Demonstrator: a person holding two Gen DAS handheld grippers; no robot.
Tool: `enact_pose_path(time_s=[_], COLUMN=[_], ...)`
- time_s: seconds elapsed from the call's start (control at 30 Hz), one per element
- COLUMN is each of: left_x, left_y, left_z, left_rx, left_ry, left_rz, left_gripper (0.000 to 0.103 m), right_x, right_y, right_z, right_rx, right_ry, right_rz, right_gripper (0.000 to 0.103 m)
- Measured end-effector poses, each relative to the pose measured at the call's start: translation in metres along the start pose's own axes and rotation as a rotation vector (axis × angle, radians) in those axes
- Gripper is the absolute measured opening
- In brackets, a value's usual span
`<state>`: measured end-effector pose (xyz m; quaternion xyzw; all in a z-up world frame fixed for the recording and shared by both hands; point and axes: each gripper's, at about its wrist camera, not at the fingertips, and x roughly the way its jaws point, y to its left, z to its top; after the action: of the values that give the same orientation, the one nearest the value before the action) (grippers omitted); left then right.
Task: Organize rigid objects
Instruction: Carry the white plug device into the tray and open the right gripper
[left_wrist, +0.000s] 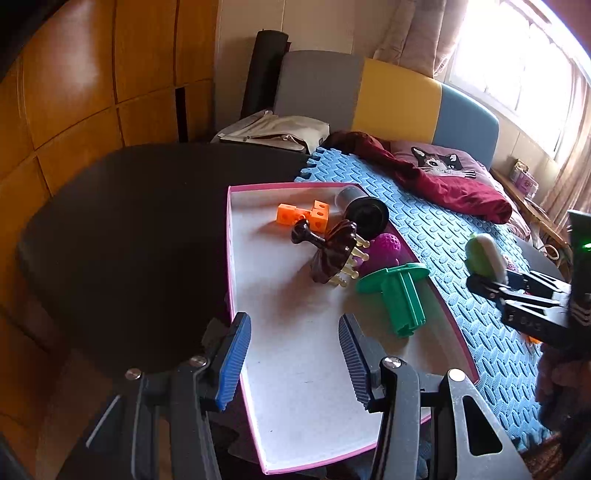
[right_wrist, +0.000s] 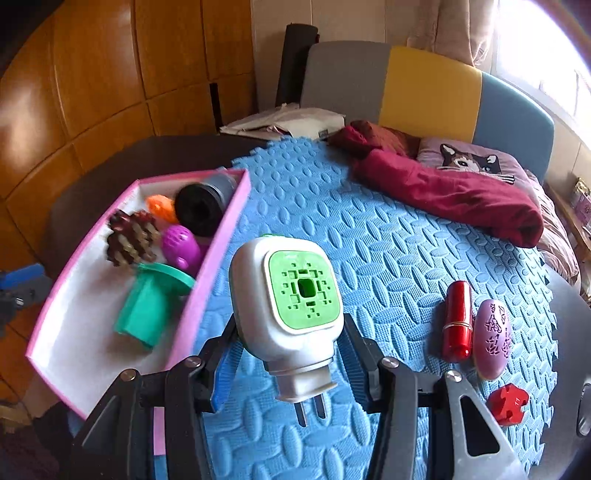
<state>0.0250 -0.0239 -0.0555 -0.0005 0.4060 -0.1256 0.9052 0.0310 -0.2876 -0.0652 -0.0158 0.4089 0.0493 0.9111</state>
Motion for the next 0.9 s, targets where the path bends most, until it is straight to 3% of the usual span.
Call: enact_pose_path(time_s=[0.23,0.5,0.77,0.9], left_x=[0.0,-0.01,-0.006,-0.004], left_y=[0.006,0.037,0.062,0.064], left_z=[0.0,0.01,0.01,0.009], left_rx=[-0.011,-0.071,-0.118,-0.121], left_ry=[-0.003,-0.044,-0.036,-0.031], left_rz=[0.002,0.049,0.067,0.067], left_gripper=[0.05,0.05,0.05,0.05], right_x=[-0.021,-0.015,0.044,0.075], right_y=[0.034,0.09,0.156,0.161], right_z=[0.009,0.014,0.027,0.036], right_rx=[-0.033,-0.128,-0.241,-0.203], right_ry=[-0.032,0.034,0.196,0.201], right_rz=[0.093,0.231,0.258,0.224], right_gripper=[0.051,0.051,0.051,0.051])
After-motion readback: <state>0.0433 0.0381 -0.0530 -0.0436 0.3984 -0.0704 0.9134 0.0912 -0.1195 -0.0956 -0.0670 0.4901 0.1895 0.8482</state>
